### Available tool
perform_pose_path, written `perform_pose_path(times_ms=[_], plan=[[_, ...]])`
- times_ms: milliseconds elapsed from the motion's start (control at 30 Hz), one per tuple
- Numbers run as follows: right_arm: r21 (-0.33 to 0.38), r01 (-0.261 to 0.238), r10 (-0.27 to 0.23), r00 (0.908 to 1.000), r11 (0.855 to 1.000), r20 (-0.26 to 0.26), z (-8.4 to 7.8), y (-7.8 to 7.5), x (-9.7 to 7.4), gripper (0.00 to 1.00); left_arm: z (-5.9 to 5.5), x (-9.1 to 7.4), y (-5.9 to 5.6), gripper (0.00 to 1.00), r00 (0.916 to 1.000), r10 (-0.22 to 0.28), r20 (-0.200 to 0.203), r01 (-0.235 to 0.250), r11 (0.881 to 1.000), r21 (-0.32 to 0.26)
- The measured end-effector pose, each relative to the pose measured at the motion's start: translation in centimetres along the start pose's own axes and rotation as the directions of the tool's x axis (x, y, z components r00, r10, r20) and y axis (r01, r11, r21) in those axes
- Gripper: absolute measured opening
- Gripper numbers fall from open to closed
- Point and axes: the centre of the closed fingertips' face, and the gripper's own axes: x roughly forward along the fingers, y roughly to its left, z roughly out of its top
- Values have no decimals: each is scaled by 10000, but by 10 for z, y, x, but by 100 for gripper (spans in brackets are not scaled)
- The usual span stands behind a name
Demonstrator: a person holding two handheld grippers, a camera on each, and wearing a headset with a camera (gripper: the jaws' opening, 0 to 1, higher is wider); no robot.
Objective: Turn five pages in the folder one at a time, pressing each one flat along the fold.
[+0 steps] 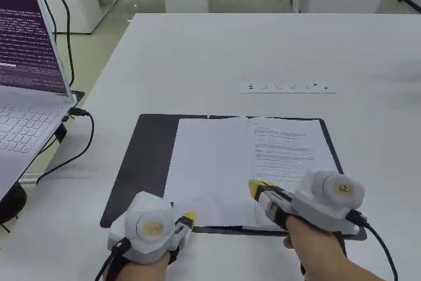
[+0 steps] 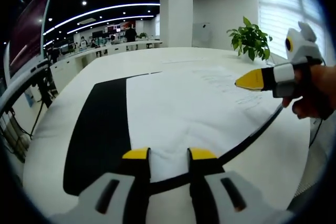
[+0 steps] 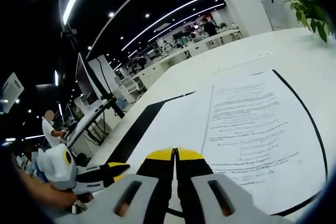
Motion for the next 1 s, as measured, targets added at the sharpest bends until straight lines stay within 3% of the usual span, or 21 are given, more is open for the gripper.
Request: perform_pose_path(times_ms=[233, 467, 567, 800, 1000], plan=[[-155, -97, 97, 10000, 9998, -8, 14, -13, 28, 0, 0, 1, 0, 27, 9998, 0, 181, 1, 10000, -36], [63, 211, -212, 9996, 9998, 171, 32, -37, 56, 0, 0, 0, 0, 27, 9995, -9, 314, 10, 10000, -34], [-4, 299, -299, 9996, 9996, -23, 32, -46, 69, 0, 0, 1, 0, 27, 9993, -15, 364, 16, 10000, -16], [74, 462, -460, 9988, 9989, -165, 37, -58, 88, 0, 0, 1, 0, 27, 9989, -5, 467, 6, 10000, -21], [197, 519, -516, 9985, 9985, -158, 42, -58, 96, 0, 0, 2, 0, 27, 9987, 11, 512, -8, 10000, -65]])
